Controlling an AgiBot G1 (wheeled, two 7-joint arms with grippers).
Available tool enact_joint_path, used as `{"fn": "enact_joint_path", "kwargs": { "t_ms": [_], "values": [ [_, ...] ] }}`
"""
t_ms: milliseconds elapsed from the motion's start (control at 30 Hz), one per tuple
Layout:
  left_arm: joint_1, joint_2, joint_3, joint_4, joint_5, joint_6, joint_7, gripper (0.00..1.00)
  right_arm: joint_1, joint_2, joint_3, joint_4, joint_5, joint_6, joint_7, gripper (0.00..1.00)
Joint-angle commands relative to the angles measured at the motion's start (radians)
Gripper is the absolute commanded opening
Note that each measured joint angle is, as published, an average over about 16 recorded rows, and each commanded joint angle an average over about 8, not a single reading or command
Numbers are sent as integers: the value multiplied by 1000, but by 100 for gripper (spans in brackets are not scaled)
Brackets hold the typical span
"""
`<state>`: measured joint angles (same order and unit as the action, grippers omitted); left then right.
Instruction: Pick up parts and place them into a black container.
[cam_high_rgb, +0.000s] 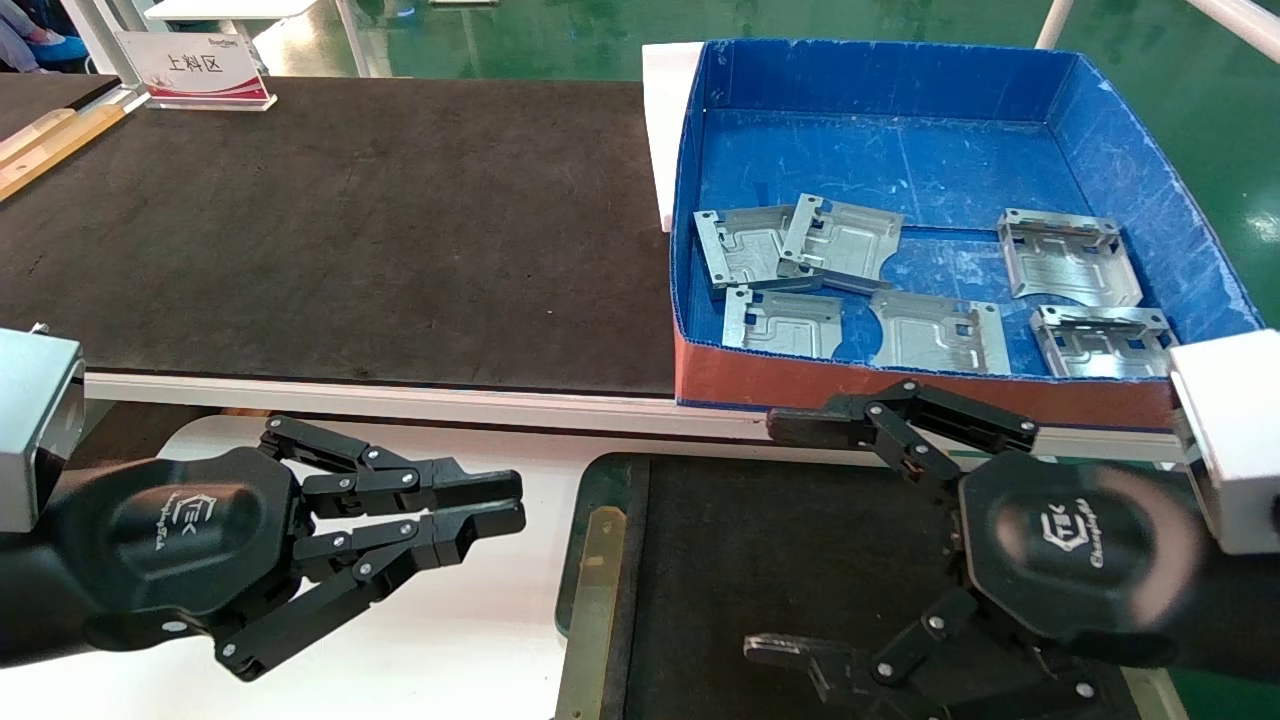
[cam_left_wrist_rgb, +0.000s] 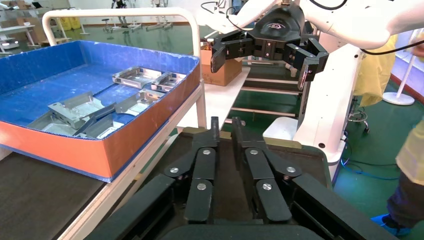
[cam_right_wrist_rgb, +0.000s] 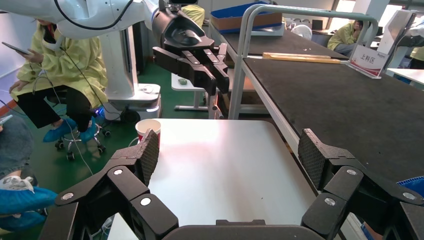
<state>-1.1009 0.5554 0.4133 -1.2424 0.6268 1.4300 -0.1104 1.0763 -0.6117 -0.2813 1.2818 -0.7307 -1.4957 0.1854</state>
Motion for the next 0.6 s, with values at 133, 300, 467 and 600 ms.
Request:
{"fn": "enact_joint_path", "kwargs": {
  "t_ms": [133,300,467,600],
  "values": [
    [0,0,0,0,0,0,0,100,0,0,0,0,0,0,0,100],
    [0,0,0,0,0,0,0,100,0,0,0,0,0,0,0,100],
    [0,0,0,0,0,0,0,100,0,0,0,0,0,0,0,100],
    [0,0,0,0,0,0,0,100,0,0,0,0,0,0,0,100]
  ]
}}
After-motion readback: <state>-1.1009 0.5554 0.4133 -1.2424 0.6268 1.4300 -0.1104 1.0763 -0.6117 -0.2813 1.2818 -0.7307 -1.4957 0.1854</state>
